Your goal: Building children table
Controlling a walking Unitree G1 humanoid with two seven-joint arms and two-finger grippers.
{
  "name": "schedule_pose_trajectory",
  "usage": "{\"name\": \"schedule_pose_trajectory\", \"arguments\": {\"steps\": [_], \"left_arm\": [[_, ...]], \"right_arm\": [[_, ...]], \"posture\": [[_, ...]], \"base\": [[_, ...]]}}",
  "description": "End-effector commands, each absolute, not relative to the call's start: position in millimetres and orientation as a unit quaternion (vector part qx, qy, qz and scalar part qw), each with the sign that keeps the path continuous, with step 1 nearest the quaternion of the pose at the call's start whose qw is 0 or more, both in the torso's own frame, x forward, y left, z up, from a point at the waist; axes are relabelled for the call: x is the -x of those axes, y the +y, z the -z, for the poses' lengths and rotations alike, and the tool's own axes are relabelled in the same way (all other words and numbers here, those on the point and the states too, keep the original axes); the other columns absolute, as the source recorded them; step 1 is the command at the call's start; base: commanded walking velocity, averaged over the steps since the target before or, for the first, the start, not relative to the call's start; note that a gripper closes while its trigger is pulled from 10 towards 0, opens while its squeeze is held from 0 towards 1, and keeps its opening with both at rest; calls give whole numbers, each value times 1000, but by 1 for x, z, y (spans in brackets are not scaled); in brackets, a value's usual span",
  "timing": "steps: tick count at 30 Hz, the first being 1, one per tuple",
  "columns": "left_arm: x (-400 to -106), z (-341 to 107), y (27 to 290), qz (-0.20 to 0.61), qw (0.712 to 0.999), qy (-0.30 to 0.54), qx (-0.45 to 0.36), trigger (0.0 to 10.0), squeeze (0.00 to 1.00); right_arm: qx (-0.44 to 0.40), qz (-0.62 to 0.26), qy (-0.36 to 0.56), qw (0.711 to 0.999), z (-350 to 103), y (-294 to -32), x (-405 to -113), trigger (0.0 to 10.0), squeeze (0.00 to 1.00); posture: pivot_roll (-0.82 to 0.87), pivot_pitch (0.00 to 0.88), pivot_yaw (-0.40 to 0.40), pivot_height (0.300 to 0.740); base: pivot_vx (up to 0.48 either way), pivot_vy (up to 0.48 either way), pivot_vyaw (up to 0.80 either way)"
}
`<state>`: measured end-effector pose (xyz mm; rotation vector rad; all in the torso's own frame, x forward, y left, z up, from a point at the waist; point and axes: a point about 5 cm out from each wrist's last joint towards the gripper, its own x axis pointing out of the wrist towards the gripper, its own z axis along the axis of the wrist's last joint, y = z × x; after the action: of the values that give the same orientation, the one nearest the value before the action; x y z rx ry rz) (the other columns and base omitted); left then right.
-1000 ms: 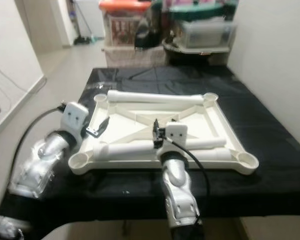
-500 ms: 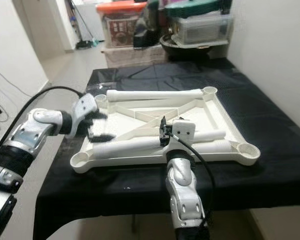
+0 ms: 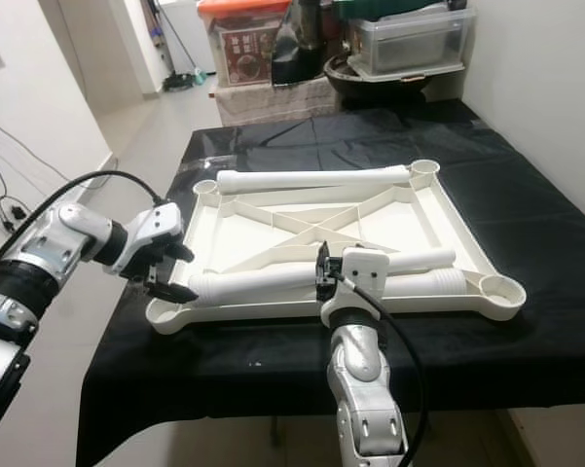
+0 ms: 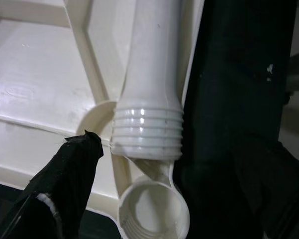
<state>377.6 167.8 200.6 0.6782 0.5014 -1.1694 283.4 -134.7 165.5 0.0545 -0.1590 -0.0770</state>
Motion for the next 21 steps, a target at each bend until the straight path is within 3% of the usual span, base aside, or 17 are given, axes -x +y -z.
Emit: {"name": "schedule_pose_trajectory", "arguments": {"steps": [1, 5, 21], "left_arm": [[-377, -200, 172, 533, 747, 239, -316, 10000, 0], [-377, -196, 166, 554, 735, 226, -319, 10000, 0], [-382, -181, 153, 526, 745, 211, -351, 10000, 0]], "right_arm": [[-30, 27, -74, 996, -165, -127, -282, 10000, 0], [-35, 31, -76, 996, -172, -127, -276, 10000, 0], [-35, 39, -72, 996, -177, -133, -266, 10000, 0]], "posture": [[119, 41, 145, 740], [119, 79, 161, 740], [112, 142, 181, 740]], "base": [[0, 0, 0], [0, 0, 0], [0, 0, 0]]}}
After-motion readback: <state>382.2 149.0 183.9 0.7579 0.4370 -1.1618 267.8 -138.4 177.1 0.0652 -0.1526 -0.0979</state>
